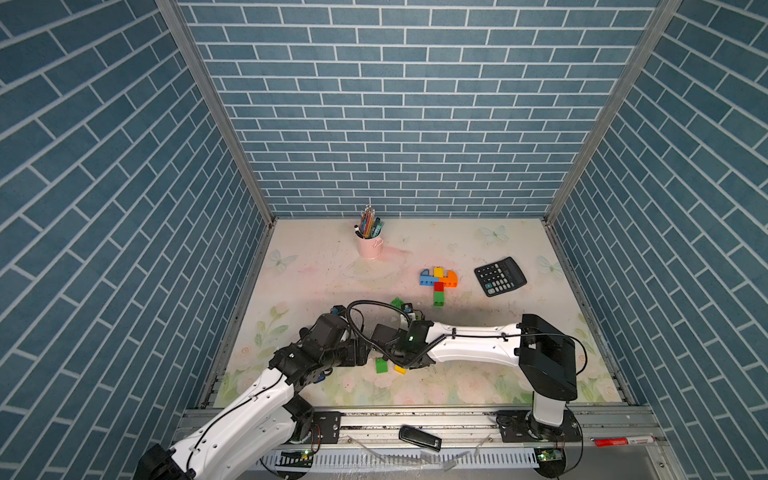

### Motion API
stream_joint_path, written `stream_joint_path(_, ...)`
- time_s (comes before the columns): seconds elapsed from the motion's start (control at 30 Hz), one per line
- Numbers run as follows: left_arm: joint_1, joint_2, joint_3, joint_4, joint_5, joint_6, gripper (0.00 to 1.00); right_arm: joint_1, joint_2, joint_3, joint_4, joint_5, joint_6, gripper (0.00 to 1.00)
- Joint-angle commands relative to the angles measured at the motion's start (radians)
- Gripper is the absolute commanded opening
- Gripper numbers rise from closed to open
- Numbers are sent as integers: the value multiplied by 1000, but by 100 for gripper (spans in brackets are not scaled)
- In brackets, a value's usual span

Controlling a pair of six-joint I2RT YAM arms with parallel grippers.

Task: Assemble a fork with lego
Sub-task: Pick up the lego brick from the center of the board.

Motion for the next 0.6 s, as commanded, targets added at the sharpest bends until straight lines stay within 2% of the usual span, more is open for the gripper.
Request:
stream_joint_path(0.0,-5,9,29,-3,3,23,86,2,14,13,-52,0,76,51)
stream_joint_path(0.17,-6,31,33,16,9,29,86,1,17,2,-34,-27,69,42)
stream_joint_path(0.33,-6,44,40,24,5,34,86,-5,24,2,-33,-53,63,43)
stream_joint_path(0.47,-5,55,45,29,2,34,86,-10,20,-13,-34,-71,71,51)
stream_joint_path(0.57,-5,57,46,34,1,34,86,-12,17,-22,-26,-81,73,46)
